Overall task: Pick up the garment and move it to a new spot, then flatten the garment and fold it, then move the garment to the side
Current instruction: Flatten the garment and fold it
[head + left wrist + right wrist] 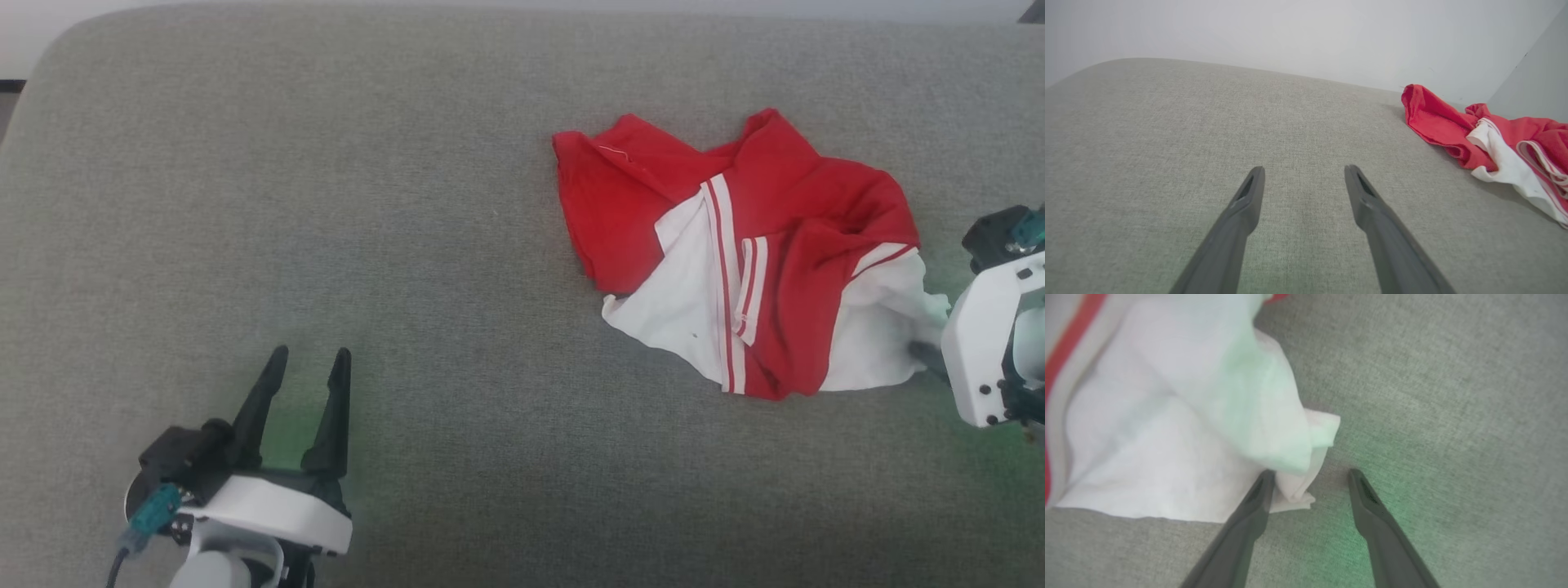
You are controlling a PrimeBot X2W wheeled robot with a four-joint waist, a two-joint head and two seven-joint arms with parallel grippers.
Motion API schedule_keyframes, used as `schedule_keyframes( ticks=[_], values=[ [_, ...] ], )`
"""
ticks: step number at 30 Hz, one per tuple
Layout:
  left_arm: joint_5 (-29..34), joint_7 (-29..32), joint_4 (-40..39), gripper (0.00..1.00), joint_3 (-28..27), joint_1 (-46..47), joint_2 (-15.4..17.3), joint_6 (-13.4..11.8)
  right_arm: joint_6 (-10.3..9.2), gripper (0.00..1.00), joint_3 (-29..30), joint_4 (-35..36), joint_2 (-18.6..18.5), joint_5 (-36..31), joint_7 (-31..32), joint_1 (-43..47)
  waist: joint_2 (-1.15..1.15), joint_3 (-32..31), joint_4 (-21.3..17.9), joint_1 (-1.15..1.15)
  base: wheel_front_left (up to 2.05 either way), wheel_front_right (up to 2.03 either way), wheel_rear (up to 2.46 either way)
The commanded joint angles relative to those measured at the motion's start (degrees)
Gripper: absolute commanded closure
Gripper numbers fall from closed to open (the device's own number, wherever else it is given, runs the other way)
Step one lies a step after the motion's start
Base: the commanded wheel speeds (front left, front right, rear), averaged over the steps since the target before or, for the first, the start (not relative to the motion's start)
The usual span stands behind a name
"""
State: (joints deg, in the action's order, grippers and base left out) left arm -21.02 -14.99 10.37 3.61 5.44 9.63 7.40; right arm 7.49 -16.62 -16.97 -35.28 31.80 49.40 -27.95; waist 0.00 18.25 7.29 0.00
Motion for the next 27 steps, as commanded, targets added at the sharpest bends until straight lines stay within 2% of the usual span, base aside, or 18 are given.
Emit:
schedule_keyframes(
  ticks=[1,3,7,15,19,23,25,26,27],
  values=[
    [-0.1,-0.3,0.0,0.00,0.1,1.4,0.2,0.1,0.00,1.00,-0.3,-0.7,1.6,0.6,-0.7,0.6,0.00,0.2,-0.4,0.00,0.00,0.00,0.00],
    [-0.3,-0.3,-0.3,0.00,0.3,1.6,0.4,0.1,-0.01,1.00,0.9,-0.4,1.3,1.1,-0.9,1.0,0.00,0.2,-0.8,0.00,0.00,0.00,0.00],
    [-0.9,-0.3,-1.4,0.00,1.5,3.0,1.6,0.1,-0.05,1.00,7.3,-0.4,-0.4,1.4,-3.8,2.7,0.00,0.3,-1.9,0.00,0.00,0.00,0.00],
    [-4.0,-0.3,-3.4,0.00,5.1,6.2,6.0,0.1,-0.04,1.00,24.7,-4.5,-2.6,-1.3,-10.3,7.9,0.00,2.0,-4.4,0.00,0.00,0.00,0.00],
    [-6.1,-0.3,-3.9,0.00,6.8,7.9,8.6,0.1,-0.04,1.00,30.2,-6.9,-1.2,-4.3,-13.2,8.2,0.00,2.8,-5.6,0.00,0.00,0.00,0.00],
    [-7.8,-0.3,-3.9,0.00,8.0,8.6,10.4,0.1,-0.04,1.00,33.0,-8.6,-0.3,-7.9,-16.0,7.1,0.00,3.3,-6.5,0.00,0.00,0.00,0.00],
    [-9.1,-0.3,-3.4,0.00,9.1,9.2,11.8,0.1,-0.03,1.00,32.9,-9.3,1.7,-9.4,-18.0,6.2,0.00,3.4,-7.0,0.00,0.00,0.00,0.00],
    [-9.8,-0.3,-3.1,0.00,10.1,9.4,12.6,0.1,-0.03,0.89,33.3,-9.6,2.7,-9.8,-19.2,5.7,0.00,3.4,-7.3,0.00,0.00,0.00,0.00],
    [-10.7,-0.3,-2.7,0.00,10.9,9.7,13.4,0.1,-0.03,0.15,33.5,-9.8,3.2,-10.5,-20.5,5.3,0.00,3.3,-7.6,0.00,0.00,0.00,0.00]
  ],
)
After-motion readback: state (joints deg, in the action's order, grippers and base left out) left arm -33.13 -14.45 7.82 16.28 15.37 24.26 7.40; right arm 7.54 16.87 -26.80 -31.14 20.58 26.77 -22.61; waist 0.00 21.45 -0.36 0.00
